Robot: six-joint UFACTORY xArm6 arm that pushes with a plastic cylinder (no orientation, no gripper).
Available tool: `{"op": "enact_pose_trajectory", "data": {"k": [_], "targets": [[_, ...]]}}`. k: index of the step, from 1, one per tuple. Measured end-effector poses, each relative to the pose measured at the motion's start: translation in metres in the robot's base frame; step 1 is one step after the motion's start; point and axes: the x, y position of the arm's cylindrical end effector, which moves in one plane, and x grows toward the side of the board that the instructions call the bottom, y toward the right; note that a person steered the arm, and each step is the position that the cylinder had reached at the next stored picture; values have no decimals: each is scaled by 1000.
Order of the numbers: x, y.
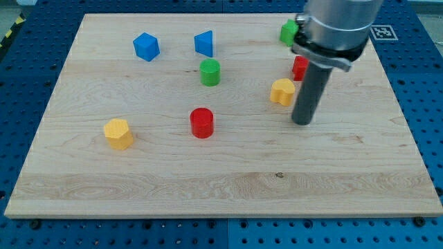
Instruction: Slide the yellow heart closure to the red star
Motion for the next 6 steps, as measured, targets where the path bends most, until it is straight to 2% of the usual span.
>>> {"op": "enact_pose_trajectory", "data": {"k": [1, 4, 6], "targets": [[0, -43], [-11, -39], [-34, -9]]}}
